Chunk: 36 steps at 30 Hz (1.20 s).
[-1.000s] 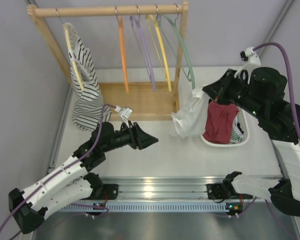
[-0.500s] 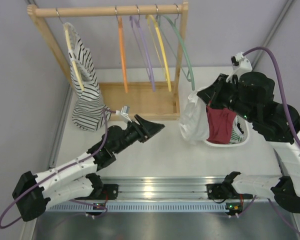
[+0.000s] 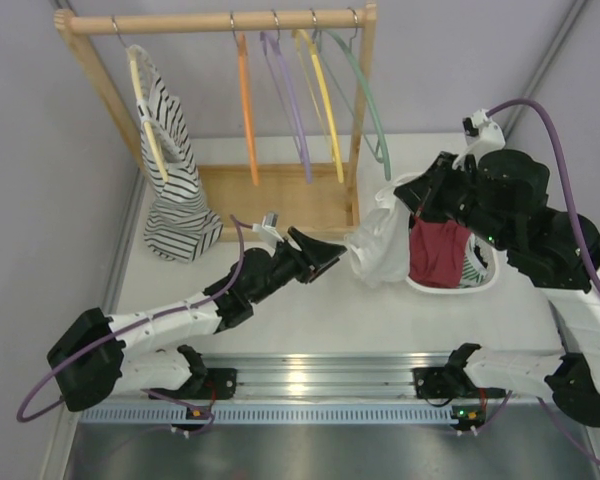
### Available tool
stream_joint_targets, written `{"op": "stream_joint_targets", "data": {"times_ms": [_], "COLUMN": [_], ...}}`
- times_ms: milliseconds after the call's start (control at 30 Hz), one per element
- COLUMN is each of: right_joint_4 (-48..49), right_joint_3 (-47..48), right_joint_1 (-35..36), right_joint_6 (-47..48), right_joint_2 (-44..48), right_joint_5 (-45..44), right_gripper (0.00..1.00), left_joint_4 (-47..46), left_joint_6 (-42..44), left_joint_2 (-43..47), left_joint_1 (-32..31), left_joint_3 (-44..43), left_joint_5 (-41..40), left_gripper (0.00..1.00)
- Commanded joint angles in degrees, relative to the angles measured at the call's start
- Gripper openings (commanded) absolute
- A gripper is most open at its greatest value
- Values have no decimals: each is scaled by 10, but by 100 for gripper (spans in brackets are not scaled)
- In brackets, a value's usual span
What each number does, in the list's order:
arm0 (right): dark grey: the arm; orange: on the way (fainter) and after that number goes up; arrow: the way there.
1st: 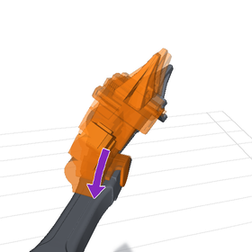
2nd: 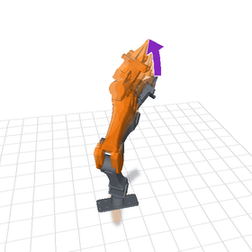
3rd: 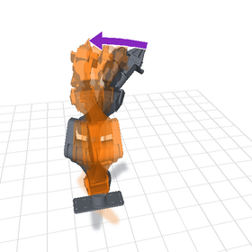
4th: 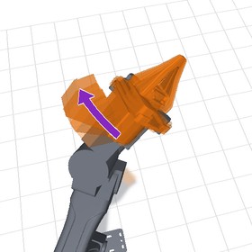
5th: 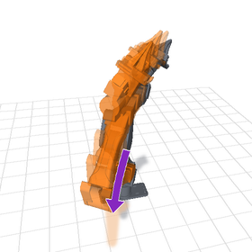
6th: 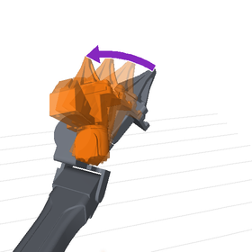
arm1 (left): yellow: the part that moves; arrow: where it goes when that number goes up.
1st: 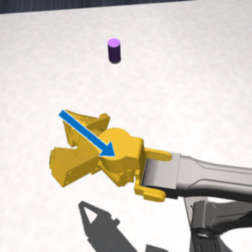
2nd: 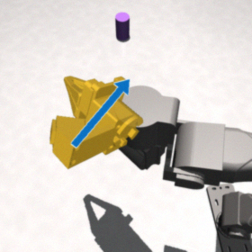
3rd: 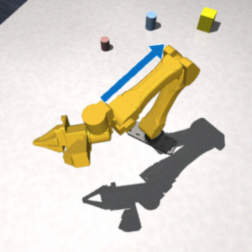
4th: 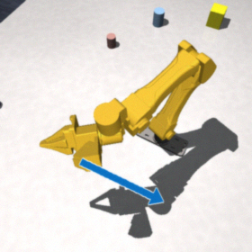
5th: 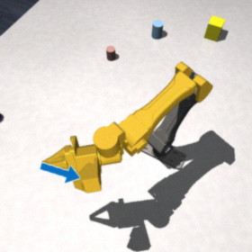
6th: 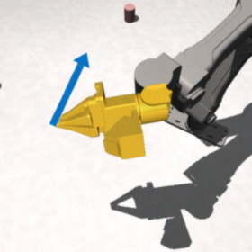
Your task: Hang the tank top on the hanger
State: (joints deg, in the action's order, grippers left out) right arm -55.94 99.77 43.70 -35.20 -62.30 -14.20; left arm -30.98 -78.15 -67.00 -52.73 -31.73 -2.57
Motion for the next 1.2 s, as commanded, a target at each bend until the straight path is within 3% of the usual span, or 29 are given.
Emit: {"op": "stream_joint_targets", "data": {"times_ms": [0,167,800,933,1000,1033,1067,1167], "right_joint_4": [1,0,0,4,5,5,5,5], "right_joint_3": [3,0,-7,-9,-9,-9,-12,-18], "right_joint_1": [13,15,22,23,24,24,24,24], "right_joint_6": [-4,-4,-2,-1,-1,-1,-1,-2], "right_joint_2": [11,15,12,10,10,10,10,13], "right_joint_5": [-14,-18,-21,-21,-21,-21,-20,-24], "right_gripper": [0,0,0,0,0,0,0,0], "left_joint_4": [-88,-83,-108,-116,-117,-117,-117,-67], "left_joint_6": [-11,-8,-1,-3,-1,2,4,28], "left_joint_2": [5,13,-66,-72,-74,-74,-74,-52], "left_joint_1": [-4,-6,-7,-7,-7,-7,-7,-7], "left_joint_3": [-22,-18,-67,-63,-63,-62,-62,-67], "left_joint_5": [-9,-8,4,5,7,7,7,1], "left_gripper": [59,52,50,40,25,25,12,0]}}
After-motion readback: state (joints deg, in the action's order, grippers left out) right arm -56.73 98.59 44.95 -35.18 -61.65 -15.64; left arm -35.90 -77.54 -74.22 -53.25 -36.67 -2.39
